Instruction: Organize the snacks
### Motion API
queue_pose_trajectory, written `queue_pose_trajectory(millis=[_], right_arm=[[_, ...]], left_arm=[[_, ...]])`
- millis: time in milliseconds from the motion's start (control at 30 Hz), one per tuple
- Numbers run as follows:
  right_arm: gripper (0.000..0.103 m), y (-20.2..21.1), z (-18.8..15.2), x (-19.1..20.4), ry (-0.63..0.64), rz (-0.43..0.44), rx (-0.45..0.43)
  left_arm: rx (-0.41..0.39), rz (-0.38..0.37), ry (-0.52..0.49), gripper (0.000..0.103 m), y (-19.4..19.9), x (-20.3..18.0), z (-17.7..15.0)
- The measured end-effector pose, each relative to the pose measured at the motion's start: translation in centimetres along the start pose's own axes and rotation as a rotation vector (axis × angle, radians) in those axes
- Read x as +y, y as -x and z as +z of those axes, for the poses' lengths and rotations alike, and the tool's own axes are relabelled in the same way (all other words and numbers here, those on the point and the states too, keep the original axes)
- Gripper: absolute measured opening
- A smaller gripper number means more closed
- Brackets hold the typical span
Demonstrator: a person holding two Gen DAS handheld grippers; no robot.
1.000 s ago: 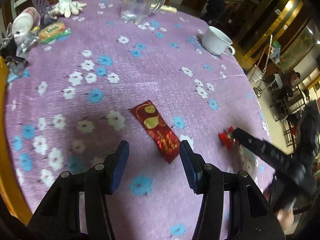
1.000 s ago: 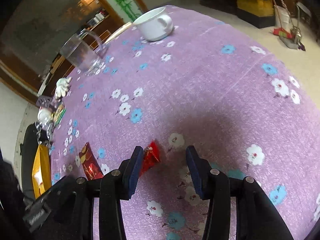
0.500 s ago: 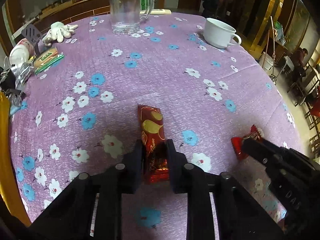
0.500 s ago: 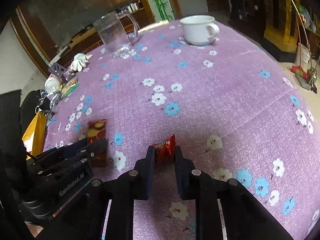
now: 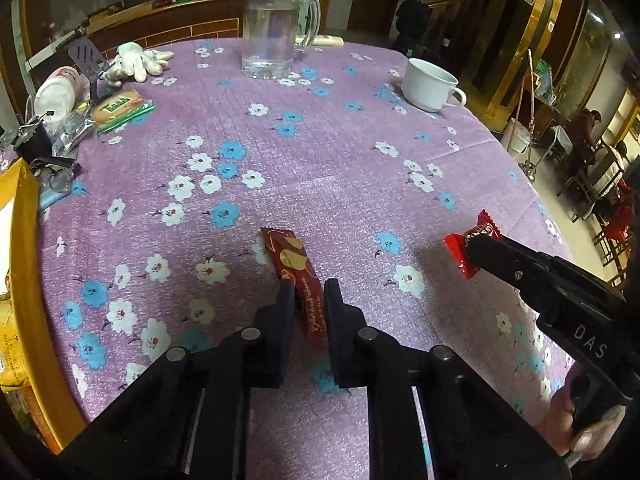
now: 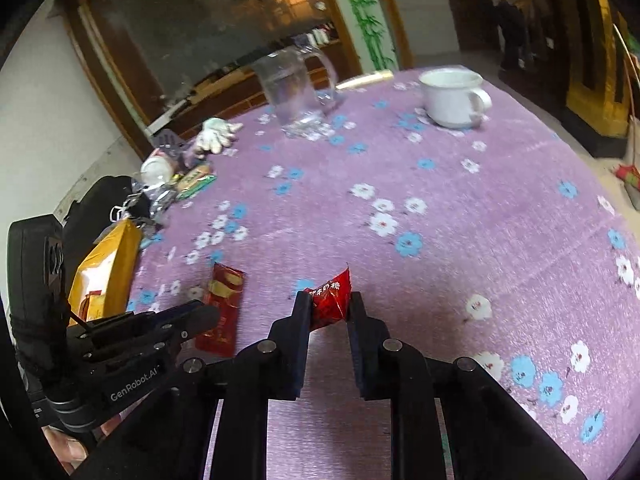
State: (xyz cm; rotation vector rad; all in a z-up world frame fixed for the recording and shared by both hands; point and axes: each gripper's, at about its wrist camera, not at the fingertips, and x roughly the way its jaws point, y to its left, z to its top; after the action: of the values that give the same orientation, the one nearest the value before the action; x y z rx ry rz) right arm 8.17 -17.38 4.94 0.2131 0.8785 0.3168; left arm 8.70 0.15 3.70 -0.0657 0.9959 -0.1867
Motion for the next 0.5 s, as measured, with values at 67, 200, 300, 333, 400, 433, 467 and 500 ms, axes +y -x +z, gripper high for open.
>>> queue_pose_trajectory(millis=[67, 200, 300, 333, 400, 433, 467, 500], right_arm=[[0.019, -0.1, -0.1, 0.6, 0.026, -0.004, -0.003], [0.019, -0.6, -0.2, 1.0, 0.04, -0.015, 0.013], [0.019, -0.7, -0.2, 0.6, 0.029, -0.012, 0.017], [0.019, -0.7, -0.2, 0.5, 0.023, -0.011, 0.018], [0.019, -0.7, -0.2, 0.4, 0.017, -0.004, 0.02], [0.019, -0.7, -0.2, 0.4, 0.016, -0.001, 0.021], [0.019, -0.6, -0.2, 0.4, 0.017, 0.003, 0.021], [0.019, -0.6, -0.2, 0.5, 0.018, 0.007, 0.02]], left_arm=[[0.009, -0.013, 0.012, 0.012, -0.4, 0.3, -0.1], [0.014, -0.004, 0.031, 0.012, -1.1, 0.9, -0.1], [0.021, 0.007, 0.031, 0.029, -1.5, 1.0, 0.1], [0.023, 0.009, 0.032, 0.034, -1.8, 1.0, 0.2], [0.026, 0.023, 0.026, 0.035, -2.4, 0.9, 0.2], [0.015, 0.035, 0.019, 0.035, -2.4, 0.8, 0.3], [0.013, 0.046, 0.01, 0.035, -2.5, 0.6, 0.4], [0.007, 0.049, 0.003, 0.035, -2.6, 0.4, 0.4]])
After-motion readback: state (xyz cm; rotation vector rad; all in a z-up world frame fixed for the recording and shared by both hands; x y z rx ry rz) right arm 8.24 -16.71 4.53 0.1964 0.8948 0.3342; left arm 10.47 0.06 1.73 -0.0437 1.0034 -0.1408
